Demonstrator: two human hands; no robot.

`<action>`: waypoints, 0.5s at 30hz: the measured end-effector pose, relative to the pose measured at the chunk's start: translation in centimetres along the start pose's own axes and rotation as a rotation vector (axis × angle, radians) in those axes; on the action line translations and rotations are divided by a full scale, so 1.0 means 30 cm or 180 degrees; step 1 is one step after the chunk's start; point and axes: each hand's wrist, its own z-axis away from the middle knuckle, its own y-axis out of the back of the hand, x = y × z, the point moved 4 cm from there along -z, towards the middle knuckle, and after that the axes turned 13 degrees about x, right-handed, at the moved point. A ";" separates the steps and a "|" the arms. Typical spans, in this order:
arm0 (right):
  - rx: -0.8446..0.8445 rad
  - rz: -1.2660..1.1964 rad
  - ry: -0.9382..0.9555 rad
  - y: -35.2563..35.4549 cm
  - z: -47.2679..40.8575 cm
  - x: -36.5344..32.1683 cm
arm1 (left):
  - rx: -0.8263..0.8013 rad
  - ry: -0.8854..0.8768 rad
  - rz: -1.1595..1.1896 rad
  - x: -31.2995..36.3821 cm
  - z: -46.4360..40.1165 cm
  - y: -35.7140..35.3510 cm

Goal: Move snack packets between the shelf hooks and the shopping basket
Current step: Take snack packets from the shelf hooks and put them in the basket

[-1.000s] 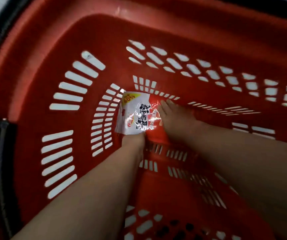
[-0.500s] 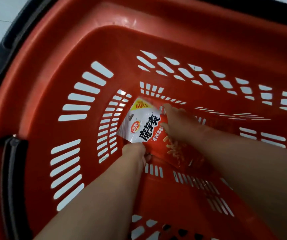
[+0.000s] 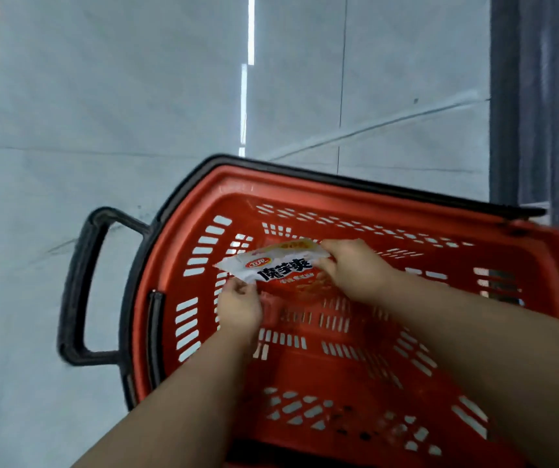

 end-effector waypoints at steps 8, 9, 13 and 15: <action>0.0625 -0.0524 0.0002 0.509 0.232 -0.208 | -0.0812 -0.1752 0.0205 0.487 0.290 0.373; 0.0727 -0.0649 -0.0038 0.575 0.263 -0.231 | -0.0912 -0.1830 0.0224 0.557 0.344 0.424; 0.1181 -0.1194 -0.0172 0.875 0.399 -0.382 | -0.1059 -0.2299 0.0520 0.857 0.557 0.615; 0.1327 -0.1466 -0.0173 1.045 0.481 -0.486 | -0.1018 -0.2667 0.0602 1.021 0.667 0.712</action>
